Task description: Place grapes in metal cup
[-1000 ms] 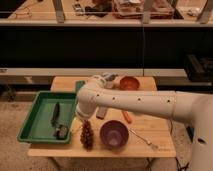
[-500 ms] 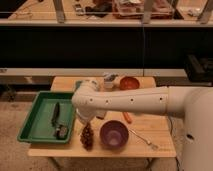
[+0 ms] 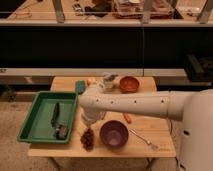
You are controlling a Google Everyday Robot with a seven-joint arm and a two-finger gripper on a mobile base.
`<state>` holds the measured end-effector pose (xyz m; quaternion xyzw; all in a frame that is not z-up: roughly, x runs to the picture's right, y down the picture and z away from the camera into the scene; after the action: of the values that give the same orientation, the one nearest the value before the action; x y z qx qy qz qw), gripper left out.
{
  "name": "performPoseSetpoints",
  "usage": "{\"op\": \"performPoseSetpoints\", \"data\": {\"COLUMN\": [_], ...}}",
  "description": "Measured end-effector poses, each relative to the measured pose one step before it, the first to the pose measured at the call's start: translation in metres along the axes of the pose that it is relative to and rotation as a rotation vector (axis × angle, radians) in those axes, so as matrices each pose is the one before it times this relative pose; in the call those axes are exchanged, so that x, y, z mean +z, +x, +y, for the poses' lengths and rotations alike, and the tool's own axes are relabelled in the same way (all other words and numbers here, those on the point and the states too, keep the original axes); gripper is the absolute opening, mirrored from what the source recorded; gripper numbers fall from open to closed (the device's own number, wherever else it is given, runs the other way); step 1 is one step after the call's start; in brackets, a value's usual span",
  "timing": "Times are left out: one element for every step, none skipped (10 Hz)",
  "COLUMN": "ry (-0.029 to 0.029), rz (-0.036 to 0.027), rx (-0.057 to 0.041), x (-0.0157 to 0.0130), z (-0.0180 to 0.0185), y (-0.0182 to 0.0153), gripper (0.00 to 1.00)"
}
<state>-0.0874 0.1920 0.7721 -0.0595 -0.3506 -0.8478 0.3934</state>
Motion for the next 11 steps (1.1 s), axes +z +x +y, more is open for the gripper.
{"op": "performPoseSetpoints", "data": {"ry": [0.03051, 0.01382, 0.01847, 0.01694, 0.02335, 0.03831, 0.02614, 0.01679, 0.00898, 0.00278, 0.00222], "rz": [-0.00318, -0.00045, 0.00044, 0.00184, 0.00568, 0.0081, 0.00251, -0.00007, 0.00312, 0.0032, 0.00183], "rx": [0.00919, 0.0014, -0.00614, -0.00234, -0.00015, 0.00697, 0.01057, 0.00492, -0.00391, -0.0034, -0.00928], "x": [0.01497, 0.00615, 0.00602, 0.00396, 0.00429, 0.00577, 0.00558, 0.00685, 0.00346, 0.00225, 0.00352], "z": [0.00175, -0.00031, -0.00349, -0.00168, -0.00095, 0.00017, 0.00106, -0.00145, -0.00243, -0.00031, -0.0026], "y": [-0.00224, 0.00008, 0.00179, 0.00038, -0.0005, -0.00213, -0.0033, -0.00242, -0.00064, -0.00163, -0.00042], "gripper": [0.8, 0.8, 0.8, 0.8, 0.8, 0.8, 0.8, 0.8, 0.79, 0.74, 0.61]}}
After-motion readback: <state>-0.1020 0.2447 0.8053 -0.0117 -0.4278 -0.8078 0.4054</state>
